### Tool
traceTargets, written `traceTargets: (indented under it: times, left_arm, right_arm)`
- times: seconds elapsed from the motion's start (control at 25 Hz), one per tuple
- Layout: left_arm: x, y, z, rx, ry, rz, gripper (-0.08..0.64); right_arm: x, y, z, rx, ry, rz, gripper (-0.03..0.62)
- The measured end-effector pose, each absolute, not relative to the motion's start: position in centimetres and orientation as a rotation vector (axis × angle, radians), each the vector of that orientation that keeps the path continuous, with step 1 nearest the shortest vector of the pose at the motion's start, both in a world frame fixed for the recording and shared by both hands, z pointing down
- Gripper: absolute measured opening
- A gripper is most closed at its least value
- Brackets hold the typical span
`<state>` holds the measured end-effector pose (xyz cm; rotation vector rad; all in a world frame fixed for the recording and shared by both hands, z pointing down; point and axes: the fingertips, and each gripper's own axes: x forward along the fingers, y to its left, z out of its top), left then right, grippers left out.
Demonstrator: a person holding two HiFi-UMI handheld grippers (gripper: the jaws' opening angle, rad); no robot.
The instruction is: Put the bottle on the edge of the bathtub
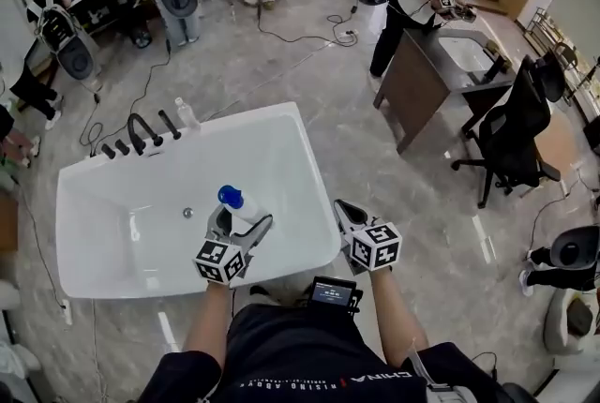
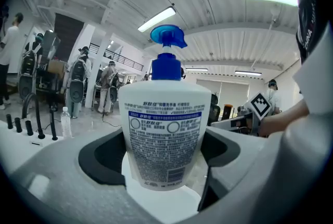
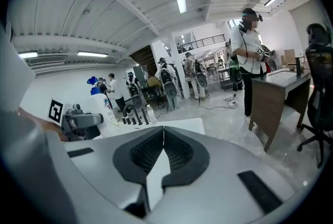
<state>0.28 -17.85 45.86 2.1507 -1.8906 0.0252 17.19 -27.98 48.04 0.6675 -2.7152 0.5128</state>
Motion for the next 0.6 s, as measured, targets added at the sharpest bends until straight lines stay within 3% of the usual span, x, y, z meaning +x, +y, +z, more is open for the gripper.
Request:
traceTargets:
  times: [0.6]
  left_arm:
    - [-7.5,-21.3,47.1,2.147,-1.92,-0.021,0.446]
  right_arm:
    - [9.8,-30.9,47.9,0.582,-2.694,0.455,0.015]
